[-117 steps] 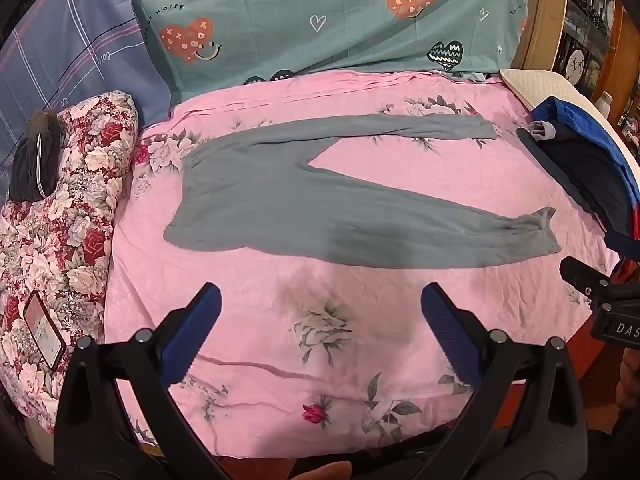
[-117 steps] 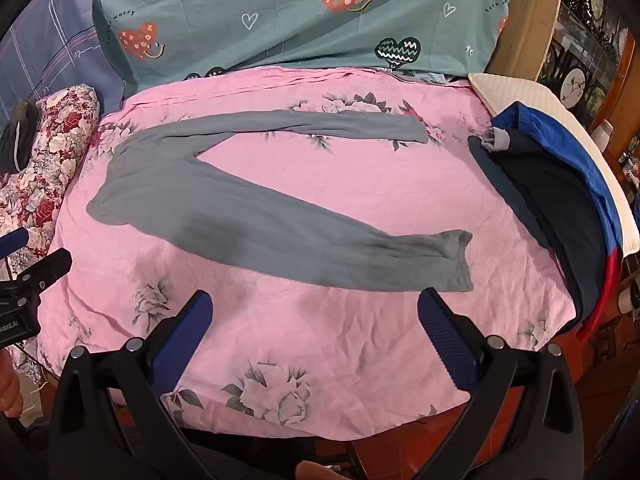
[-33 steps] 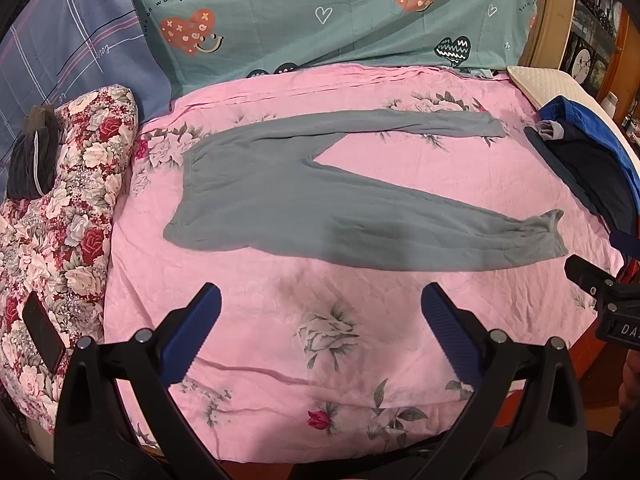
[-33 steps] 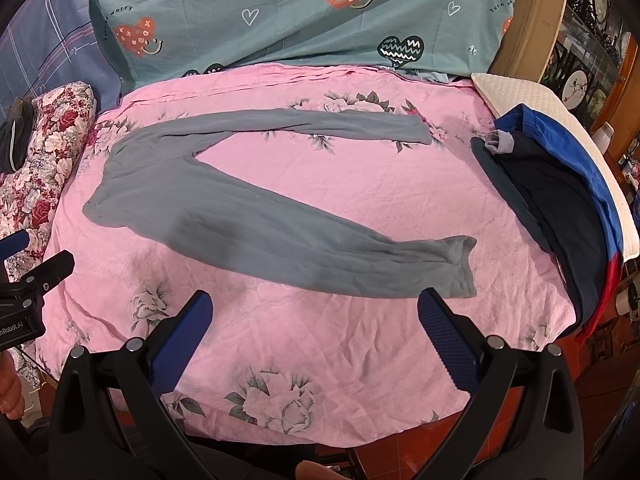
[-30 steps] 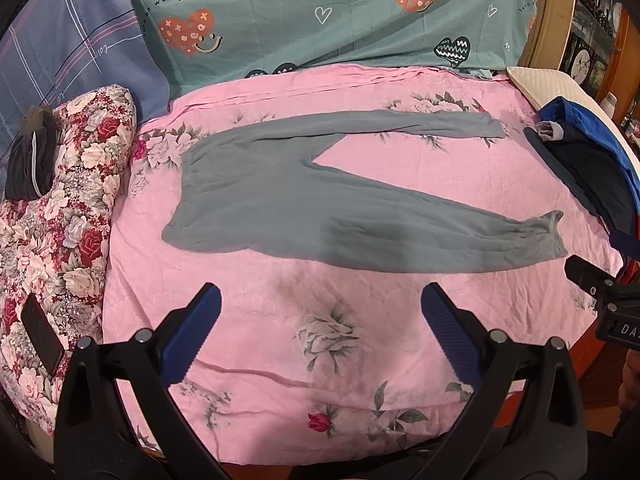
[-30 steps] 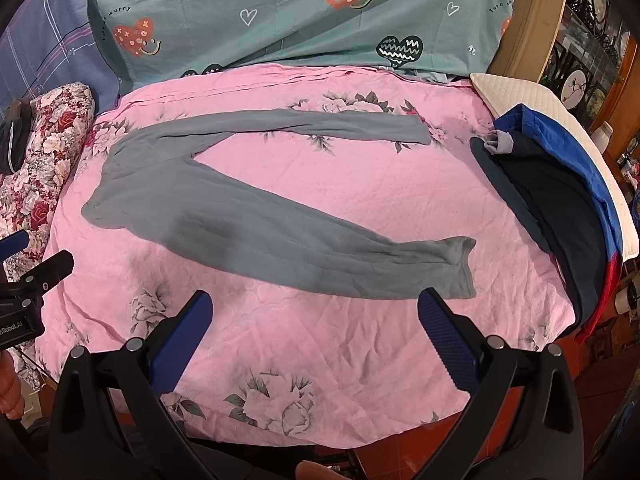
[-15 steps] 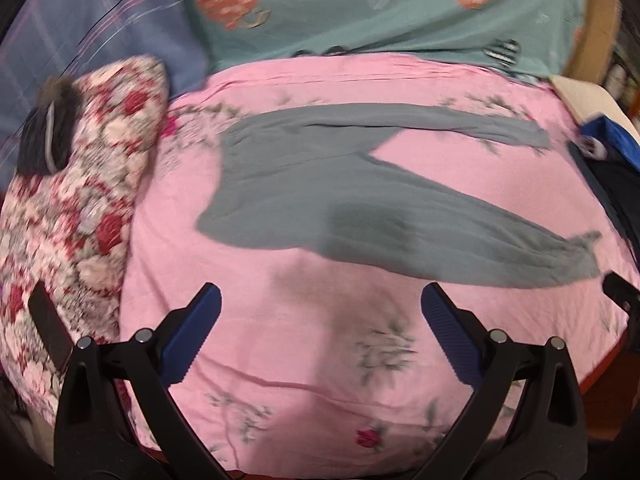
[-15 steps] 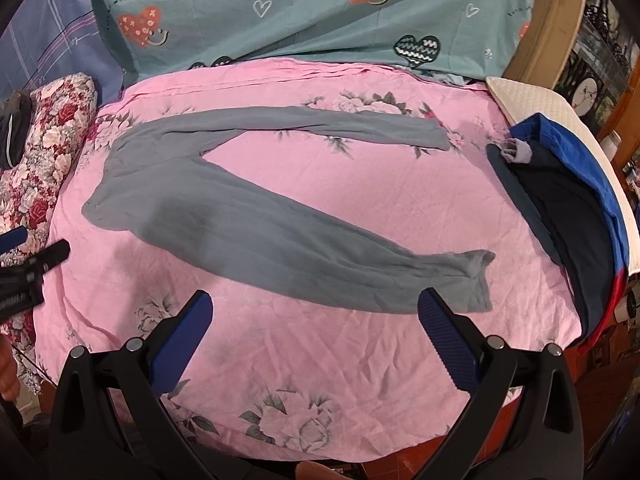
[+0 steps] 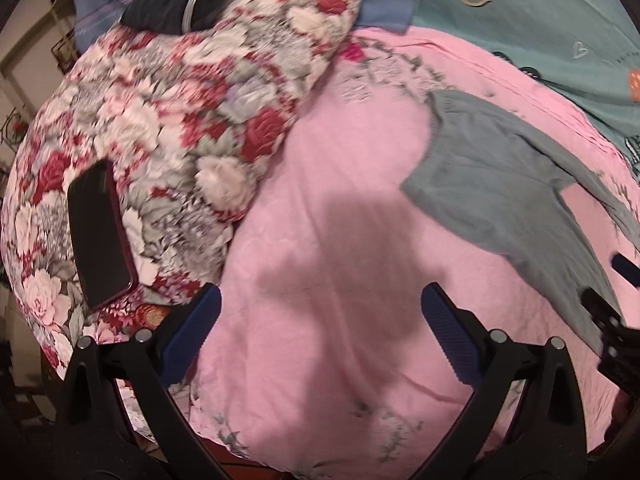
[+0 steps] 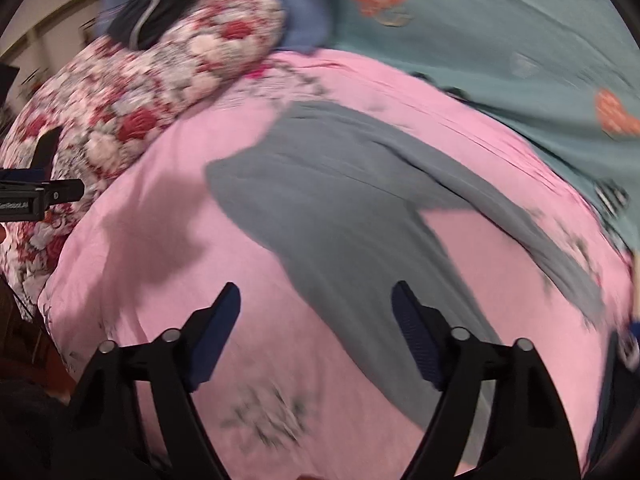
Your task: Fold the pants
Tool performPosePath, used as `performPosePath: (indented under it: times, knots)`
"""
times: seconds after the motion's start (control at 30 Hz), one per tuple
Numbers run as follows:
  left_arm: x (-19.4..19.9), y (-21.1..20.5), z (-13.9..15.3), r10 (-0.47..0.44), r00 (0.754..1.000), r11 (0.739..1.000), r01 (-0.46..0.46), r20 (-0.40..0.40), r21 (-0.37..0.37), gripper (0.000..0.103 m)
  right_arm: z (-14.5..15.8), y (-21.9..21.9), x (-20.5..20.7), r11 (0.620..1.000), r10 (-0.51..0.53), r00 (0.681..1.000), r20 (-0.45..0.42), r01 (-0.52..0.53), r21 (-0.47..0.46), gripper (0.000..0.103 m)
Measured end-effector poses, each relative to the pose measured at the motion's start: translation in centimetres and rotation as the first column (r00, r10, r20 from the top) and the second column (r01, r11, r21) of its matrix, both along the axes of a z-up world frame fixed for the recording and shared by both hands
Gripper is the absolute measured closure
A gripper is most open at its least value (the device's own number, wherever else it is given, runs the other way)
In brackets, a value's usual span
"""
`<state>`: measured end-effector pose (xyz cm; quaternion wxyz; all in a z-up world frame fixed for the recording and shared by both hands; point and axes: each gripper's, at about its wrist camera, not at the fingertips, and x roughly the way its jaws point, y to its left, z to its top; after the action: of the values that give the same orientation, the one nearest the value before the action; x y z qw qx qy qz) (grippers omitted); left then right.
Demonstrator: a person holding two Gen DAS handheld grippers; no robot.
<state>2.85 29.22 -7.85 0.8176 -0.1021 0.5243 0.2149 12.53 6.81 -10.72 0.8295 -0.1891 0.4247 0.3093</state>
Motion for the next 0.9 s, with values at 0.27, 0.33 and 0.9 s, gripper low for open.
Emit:
performPosePath:
  times: [0.27,0.33,0.9]
  knots:
    - [-1.1,3.7,-4.2,0.026,0.999,0.995,-0.031,-0.048,-0.096,0.002,-6.7,10.9,4.1,0.975,0.195,0.981,0.007,-0.193,-0.114,0.03]
    - [-1.0,4.0,-5.0,0.017,0.999,0.993,-0.023,-0.05,-0.116,0.002,-7.9,11.6,4.8,0.97,0.2,0.98,0.002,-0.197,-0.144,0.04]
    - [8.1,2.7,-9.8,-0.188,0.968,0.826,0.249,0.169,-0.506,0.004,-4.7,9.0,2.6,0.995,0.095,0.992,-0.08,-0.097,-0.021,0.097]
